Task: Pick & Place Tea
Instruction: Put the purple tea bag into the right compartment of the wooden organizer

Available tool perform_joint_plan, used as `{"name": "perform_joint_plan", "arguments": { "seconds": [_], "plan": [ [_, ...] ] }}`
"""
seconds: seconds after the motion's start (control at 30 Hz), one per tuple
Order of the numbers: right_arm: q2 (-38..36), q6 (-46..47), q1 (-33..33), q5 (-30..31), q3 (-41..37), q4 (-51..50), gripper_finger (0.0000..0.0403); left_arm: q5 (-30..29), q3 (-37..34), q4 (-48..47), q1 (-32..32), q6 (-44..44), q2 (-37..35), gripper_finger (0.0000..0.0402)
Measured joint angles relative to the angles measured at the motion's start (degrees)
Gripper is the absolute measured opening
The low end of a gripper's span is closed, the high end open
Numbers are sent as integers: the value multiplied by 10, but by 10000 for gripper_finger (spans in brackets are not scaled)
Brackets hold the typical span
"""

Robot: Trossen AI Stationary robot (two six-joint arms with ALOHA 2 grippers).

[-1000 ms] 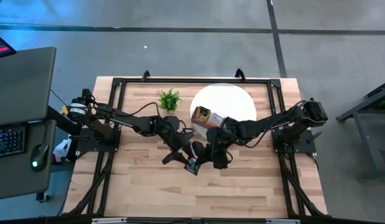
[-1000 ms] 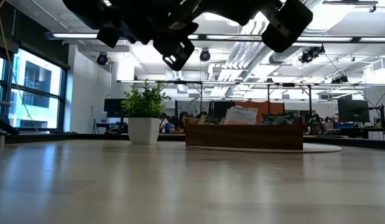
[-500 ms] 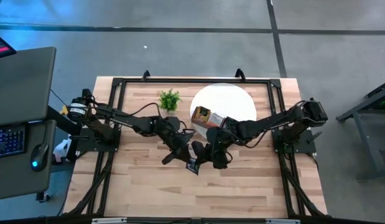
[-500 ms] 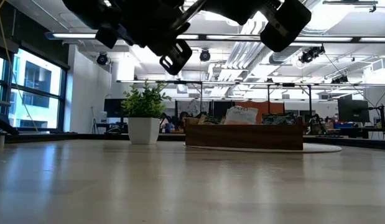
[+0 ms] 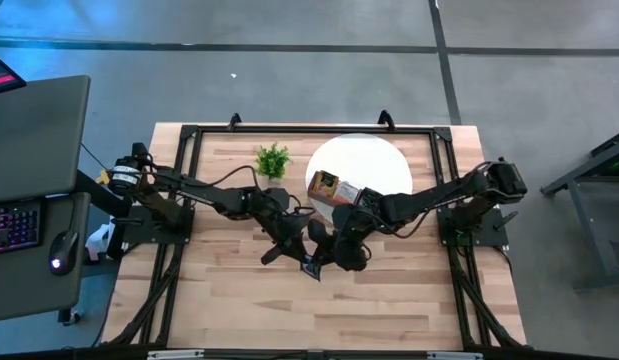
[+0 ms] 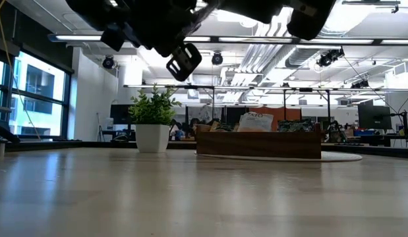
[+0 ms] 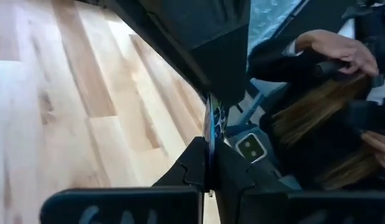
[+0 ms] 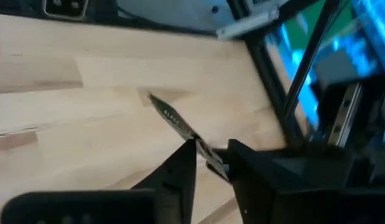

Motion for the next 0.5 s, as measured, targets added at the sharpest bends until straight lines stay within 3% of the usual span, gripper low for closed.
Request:
{"name": "perform_joint_plan", "arguments": {
  "seconds": [0.1, 0.17, 0.33, 0.5],
  "plan": [
    [-4, 42, 5, 57, 0, -31, 100, -25, 0, -3, 0, 0, 0, 11],
    [-14, 82, 10, 138, 0, -67, 102, -56, 0, -3, 0, -1, 1, 11],
    [-62, 254, 25, 328, 0, -220, 89, -199, 0, 1, 0, -11, 1, 4],
    [-129, 487, 31, 378, 0, -317, 66, -293, 0, 3, 0, -10, 0, 5]
  ]
}}
